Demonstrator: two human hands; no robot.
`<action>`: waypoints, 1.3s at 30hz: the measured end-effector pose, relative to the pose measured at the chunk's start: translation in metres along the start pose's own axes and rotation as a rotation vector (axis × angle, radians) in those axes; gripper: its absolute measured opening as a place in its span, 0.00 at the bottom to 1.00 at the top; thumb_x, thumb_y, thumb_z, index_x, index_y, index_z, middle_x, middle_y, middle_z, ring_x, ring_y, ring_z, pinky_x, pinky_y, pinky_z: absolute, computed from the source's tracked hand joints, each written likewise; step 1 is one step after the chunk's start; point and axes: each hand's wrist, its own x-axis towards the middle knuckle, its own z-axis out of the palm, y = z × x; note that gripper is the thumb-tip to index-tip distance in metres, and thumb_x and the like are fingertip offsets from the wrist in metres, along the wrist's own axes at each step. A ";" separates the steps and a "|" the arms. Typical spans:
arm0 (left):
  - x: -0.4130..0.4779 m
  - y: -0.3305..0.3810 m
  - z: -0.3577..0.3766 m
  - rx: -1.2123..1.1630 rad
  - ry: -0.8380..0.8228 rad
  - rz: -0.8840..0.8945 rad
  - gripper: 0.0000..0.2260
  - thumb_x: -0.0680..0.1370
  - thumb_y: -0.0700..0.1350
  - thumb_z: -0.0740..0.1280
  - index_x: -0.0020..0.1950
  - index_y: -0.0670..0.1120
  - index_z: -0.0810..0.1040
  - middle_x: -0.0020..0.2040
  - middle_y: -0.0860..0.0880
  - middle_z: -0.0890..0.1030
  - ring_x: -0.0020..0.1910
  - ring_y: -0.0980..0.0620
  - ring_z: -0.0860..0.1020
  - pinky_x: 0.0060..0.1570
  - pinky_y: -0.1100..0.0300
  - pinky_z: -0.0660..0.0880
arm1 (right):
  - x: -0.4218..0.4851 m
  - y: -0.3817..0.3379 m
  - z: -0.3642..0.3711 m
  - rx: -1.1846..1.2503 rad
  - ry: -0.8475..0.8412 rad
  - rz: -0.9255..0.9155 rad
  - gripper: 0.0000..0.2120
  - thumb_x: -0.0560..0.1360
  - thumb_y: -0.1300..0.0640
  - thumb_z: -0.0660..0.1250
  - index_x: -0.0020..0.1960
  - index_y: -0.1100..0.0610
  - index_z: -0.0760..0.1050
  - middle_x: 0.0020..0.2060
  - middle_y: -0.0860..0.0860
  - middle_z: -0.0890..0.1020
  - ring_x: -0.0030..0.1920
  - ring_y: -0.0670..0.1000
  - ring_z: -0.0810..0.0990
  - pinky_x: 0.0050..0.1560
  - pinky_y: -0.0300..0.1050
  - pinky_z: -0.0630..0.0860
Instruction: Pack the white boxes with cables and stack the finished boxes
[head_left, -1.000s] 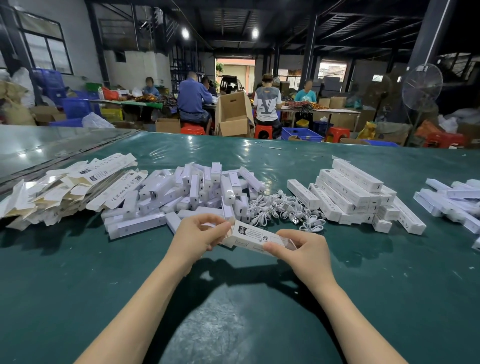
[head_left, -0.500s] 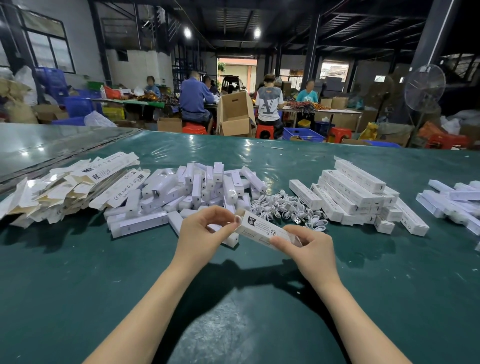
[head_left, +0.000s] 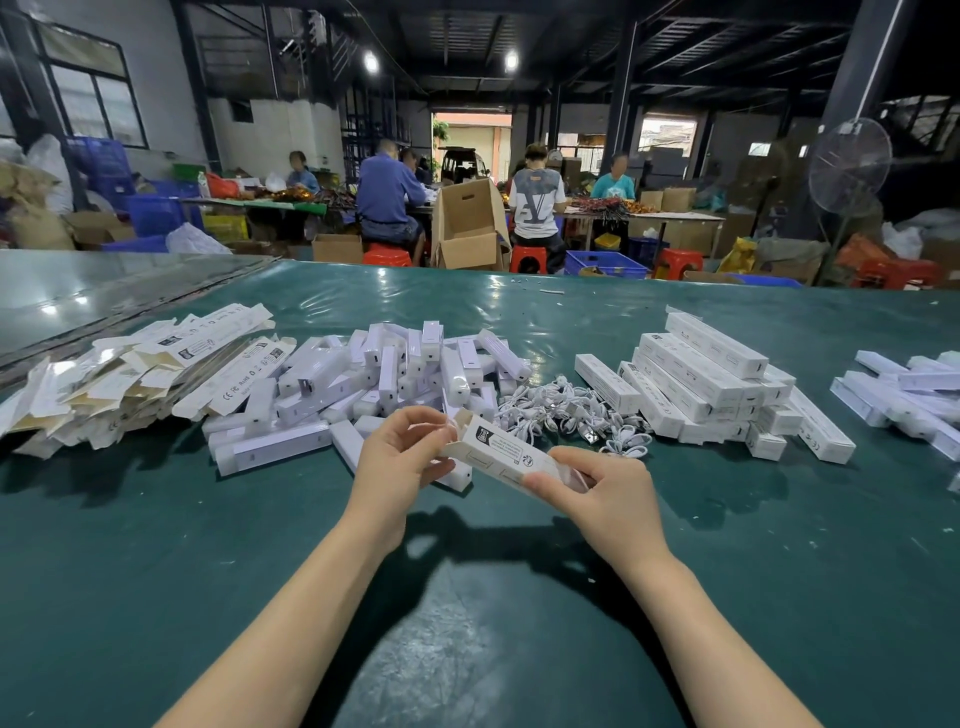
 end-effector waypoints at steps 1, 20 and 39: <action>0.000 -0.002 -0.001 0.030 0.003 0.001 0.07 0.75 0.35 0.66 0.40 0.46 0.75 0.33 0.54 0.82 0.33 0.59 0.78 0.35 0.67 0.77 | 0.000 0.001 0.000 -0.070 -0.029 -0.008 0.11 0.64 0.37 0.67 0.33 0.44 0.75 0.23 0.43 0.72 0.27 0.44 0.68 0.31 0.37 0.63; 0.005 -0.010 -0.005 -0.125 0.240 -0.095 0.08 0.74 0.33 0.66 0.39 0.44 0.75 0.33 0.49 0.78 0.27 0.58 0.76 0.33 0.68 0.76 | 0.000 -0.001 0.001 -0.383 -0.218 -0.149 0.13 0.76 0.46 0.62 0.58 0.50 0.71 0.46 0.47 0.78 0.48 0.51 0.75 0.44 0.47 0.69; -0.002 -0.003 -0.006 0.204 -0.106 0.096 0.06 0.77 0.37 0.64 0.45 0.48 0.73 0.39 0.52 0.79 0.31 0.62 0.74 0.32 0.71 0.70 | -0.001 0.003 0.003 -0.366 -0.178 -0.105 0.14 0.74 0.43 0.62 0.59 0.43 0.72 0.45 0.46 0.79 0.48 0.49 0.75 0.45 0.45 0.69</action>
